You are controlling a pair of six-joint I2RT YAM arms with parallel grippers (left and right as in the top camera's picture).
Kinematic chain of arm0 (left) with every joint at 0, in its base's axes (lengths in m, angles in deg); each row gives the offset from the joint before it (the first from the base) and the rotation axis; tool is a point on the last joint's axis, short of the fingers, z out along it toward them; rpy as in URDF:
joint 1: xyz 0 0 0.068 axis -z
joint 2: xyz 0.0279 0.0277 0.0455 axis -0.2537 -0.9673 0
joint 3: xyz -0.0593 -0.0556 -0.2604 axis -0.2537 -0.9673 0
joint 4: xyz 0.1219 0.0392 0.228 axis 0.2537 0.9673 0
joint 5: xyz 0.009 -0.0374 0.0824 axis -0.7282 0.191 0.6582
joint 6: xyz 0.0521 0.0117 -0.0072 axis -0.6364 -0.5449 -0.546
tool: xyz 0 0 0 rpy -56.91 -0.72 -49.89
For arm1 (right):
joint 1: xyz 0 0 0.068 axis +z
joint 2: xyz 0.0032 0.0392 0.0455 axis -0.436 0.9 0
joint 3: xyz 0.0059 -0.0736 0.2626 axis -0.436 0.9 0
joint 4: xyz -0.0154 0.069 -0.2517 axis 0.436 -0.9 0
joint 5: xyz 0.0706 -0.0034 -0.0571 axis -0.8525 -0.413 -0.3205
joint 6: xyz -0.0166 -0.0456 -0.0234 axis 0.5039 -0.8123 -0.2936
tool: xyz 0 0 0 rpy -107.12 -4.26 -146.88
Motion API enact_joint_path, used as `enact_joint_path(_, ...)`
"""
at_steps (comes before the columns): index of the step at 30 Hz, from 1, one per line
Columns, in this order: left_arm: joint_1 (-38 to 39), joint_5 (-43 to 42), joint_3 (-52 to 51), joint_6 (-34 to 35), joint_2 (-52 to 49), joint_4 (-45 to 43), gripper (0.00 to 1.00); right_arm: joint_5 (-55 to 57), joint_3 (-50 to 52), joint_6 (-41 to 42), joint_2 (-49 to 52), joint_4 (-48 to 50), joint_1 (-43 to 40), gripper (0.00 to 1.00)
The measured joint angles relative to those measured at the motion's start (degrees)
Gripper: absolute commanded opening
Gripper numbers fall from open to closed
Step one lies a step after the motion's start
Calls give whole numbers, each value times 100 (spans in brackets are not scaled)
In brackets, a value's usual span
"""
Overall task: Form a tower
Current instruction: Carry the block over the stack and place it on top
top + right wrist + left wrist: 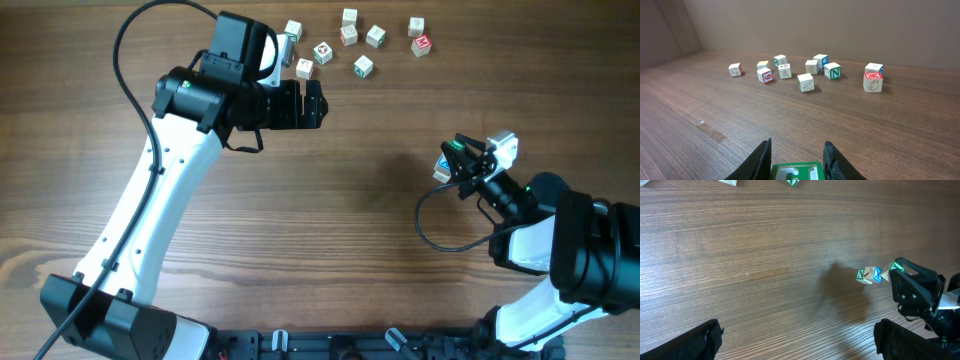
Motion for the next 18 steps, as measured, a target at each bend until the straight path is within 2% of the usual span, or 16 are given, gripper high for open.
enact_joint_path(12, -2, 0, 0, 0, 0, 2, 100, -146, -7, -31, 0, -105, 0, 50)
enact_joint_path(13, -2, 0, 0, 0, 0, 0, 100, -151, -7, -31, 0, -105, 0, 56)
enact_joint_path(16, 0, 0, 0, 0, 0, 0, 100, -160, -7, -33, 0, -98, 0, 100)
enact_joint_path(18, 0, 0, 0, 0, 0, 0, 100, -201, -7, -11, 0, 48, 0, 99)
